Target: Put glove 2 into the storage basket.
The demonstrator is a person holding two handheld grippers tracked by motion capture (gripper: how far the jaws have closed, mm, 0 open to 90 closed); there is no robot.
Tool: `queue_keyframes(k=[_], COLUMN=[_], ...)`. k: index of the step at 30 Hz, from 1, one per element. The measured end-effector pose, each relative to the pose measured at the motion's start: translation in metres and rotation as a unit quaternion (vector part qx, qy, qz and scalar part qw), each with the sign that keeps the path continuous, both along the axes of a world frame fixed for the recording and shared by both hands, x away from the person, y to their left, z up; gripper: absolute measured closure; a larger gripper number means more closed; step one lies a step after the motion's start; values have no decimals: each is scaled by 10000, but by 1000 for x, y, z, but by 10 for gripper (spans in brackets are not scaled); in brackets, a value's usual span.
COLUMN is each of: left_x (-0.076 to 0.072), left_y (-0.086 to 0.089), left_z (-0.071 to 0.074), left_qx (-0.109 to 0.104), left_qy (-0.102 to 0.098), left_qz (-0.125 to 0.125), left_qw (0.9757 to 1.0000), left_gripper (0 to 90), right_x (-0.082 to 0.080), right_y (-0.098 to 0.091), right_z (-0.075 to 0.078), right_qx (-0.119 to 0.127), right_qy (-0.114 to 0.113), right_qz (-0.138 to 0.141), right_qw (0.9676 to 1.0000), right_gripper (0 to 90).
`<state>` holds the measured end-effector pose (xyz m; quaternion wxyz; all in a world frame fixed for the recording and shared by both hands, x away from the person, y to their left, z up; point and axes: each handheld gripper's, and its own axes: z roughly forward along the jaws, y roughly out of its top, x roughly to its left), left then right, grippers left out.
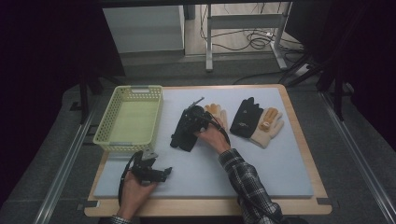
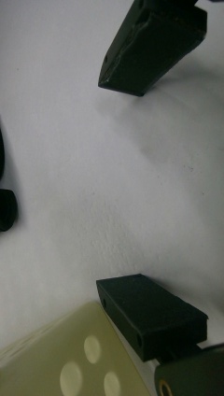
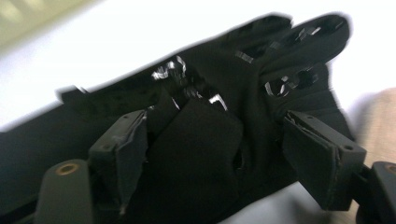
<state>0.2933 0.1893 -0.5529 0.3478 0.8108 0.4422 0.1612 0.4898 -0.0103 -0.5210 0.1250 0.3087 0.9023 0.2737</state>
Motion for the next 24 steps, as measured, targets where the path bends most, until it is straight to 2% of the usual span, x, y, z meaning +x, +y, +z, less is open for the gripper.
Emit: queue_keyframes(k=[1, 2, 3, 5, 6, 7, 8, 13, 16, 24], left_x=[0, 0, 0, 0, 0, 0, 0, 0, 0, 0], left_y=[0, 0, 0, 0, 0, 0, 0, 0, 0, 0], left_z=[0, 0, 0, 0, 0, 0, 0, 0, 0, 0], left_qx=[0, 3, 3, 5, 6, 7, 4, 4, 12, 12], left_qy=[-2, -1, 1, -1, -1, -1, 0, 4, 8, 6], left_qz=[3, 2, 1, 2, 1, 1, 1, -1, -3, -3], left_qw=[10000, 10000, 10000, 10000, 10000, 10000, 10000, 10000, 10000, 10000], left_gripper=[60, 60, 60, 60, 60, 60, 60, 60, 60, 60], right_x=[-2, -2, -4, -6, -7, -9, -9, -11, -15, -48], right_y=[2, 3, 4, 5, 6, 6, 6, 1, -5, -16], right_z=[0, 2, 3, 4, 5, 6, 6, 11, 22, 53], right_qx=[-56, -33, 22, 37, 9, -129, -132, 34, 305, 631], right_qy=[-64, 84, 172, 239, 230, 103, 86, 78, 109, 16], right_qz=[25, 103, 151, 203, 187, 163, 172, 230, 330, 725], right_qw=[10000, 9999, 9997, 9995, 9996, 9997, 9997, 9997, 9989, 9954], right_gripper=[284, 450, 476, 605, 677, 734, 758, 790, 790, 789])
